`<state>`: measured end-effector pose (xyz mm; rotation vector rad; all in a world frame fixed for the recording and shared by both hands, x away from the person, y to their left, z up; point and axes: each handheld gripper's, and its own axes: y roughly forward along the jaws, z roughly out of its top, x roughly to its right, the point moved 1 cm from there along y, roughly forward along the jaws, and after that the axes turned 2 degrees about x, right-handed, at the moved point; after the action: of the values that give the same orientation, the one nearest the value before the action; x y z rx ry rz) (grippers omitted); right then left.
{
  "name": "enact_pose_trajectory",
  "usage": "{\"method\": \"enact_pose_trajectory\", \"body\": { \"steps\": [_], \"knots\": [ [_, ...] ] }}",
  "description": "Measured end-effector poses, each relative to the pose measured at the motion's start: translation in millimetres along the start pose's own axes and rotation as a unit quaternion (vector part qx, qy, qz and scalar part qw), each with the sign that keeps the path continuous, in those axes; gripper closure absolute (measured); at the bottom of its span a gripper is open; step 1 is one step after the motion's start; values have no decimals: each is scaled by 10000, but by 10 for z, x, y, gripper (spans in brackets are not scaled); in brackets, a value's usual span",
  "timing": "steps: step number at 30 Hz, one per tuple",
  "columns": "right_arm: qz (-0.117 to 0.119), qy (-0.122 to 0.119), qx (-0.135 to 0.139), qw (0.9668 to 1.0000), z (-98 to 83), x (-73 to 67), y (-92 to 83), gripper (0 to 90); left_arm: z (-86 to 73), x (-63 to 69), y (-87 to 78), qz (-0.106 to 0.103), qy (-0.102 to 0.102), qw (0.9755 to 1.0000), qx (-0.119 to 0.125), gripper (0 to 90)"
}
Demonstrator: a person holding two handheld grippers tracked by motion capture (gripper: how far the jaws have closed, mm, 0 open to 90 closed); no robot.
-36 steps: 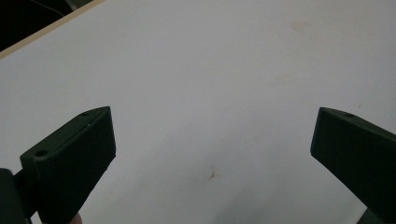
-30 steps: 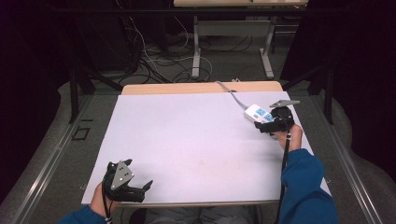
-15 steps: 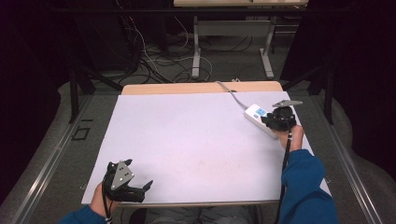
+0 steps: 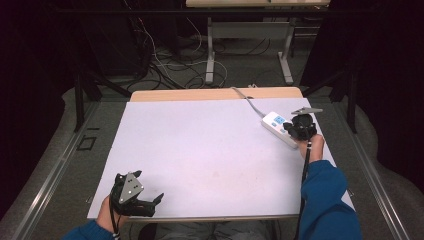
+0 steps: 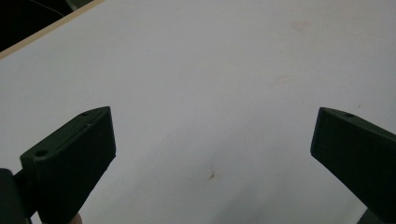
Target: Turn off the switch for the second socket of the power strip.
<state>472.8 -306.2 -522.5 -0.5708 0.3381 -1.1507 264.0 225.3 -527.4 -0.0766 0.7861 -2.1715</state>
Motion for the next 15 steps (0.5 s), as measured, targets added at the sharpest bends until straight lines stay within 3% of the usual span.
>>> {"method": "enact_pose_trajectory", "body": {
  "steps": [15],
  "knots": [
    [-105,28,-188,9998,-56,26,146,900,0,2,4,-1,17,10000,-8,0]
  ]
}}
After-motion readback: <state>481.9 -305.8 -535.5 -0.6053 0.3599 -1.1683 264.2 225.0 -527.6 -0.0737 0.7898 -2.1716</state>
